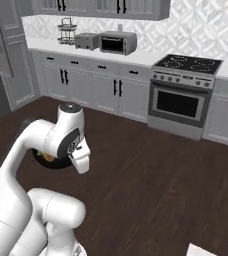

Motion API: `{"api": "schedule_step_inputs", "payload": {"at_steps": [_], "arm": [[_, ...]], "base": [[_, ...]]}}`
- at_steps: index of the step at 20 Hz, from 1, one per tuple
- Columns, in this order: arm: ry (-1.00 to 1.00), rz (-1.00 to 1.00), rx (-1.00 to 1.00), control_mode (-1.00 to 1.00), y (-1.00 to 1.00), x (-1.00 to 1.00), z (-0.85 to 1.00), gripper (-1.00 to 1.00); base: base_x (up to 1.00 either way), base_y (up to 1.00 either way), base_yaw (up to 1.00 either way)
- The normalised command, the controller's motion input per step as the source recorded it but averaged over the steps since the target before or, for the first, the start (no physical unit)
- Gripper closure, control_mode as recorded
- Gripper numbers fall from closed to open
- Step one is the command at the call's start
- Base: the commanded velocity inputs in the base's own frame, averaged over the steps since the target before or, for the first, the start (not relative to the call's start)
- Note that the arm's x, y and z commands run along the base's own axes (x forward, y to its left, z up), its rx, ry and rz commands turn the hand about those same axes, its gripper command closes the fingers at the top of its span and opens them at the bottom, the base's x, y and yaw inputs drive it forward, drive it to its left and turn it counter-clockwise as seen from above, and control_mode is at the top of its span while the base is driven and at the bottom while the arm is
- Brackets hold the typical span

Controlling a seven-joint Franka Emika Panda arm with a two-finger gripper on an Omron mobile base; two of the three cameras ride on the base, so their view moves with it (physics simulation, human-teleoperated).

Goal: Pick the chicken drumstick and onion from their plates and place them in the bowl. Then put the bowl in the fridge.

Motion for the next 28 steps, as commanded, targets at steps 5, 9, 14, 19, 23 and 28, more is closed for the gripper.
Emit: {"api": "schedule_step_inputs", "payload": {"at_steps": [5,9,14,19,23,28], "arm": [[0.00,0.00,0.00,1.00,0.00,0.00,0.00,1.00],[0.00,0.00,0.00,1.00,0.00,0.00,0.00,1.00],[0.00,0.00,0.00,1.00,0.00,0.00,0.00,1.00],[0.00,0.00,0.00,1.00,0.00,0.00,0.00,1.00],[0.00,0.00,0.00,1.00,0.00,0.00,0.00,1.00],[0.00,0.00,0.00,1.00,0.00,0.00,0.00,1.00]], "base": [[1.00,0.00,0.34],[1.00,0.00,0.37],[1.00,0.00,0.38],[1.00,0.00,0.41],[1.00,0.00,0.39],[1.00,-0.01,0.34]]}}
